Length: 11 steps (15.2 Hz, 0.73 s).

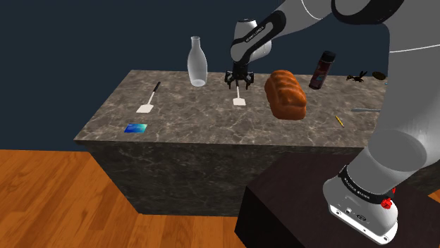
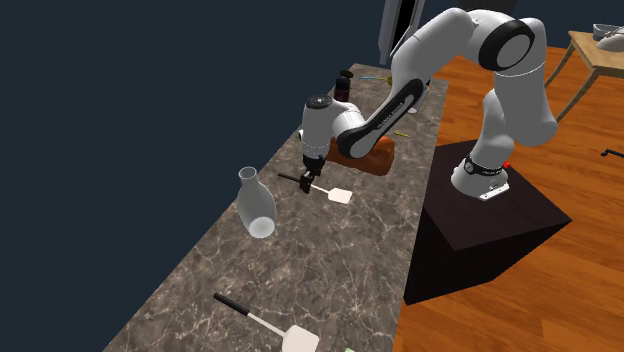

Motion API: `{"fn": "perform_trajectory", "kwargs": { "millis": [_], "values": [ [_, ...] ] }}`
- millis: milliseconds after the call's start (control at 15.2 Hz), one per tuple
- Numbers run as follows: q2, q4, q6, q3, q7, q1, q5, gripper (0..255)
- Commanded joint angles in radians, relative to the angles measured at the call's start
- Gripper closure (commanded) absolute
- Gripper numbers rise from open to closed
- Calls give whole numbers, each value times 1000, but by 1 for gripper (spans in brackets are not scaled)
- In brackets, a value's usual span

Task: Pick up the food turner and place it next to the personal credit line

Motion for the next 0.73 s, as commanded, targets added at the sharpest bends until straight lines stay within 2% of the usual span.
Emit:
{"fn": "perform_trajectory", "kwargs": {
  "millis": [0,198,264,660],
  "values": [
    [1,0,1,0,0,0,0,0],
    [0,0,0,0,0,0,0,0],
    [0,0,0,0,0,0,0,255],
    [0,0,0,0,0,0,0,255]
  ]
}}
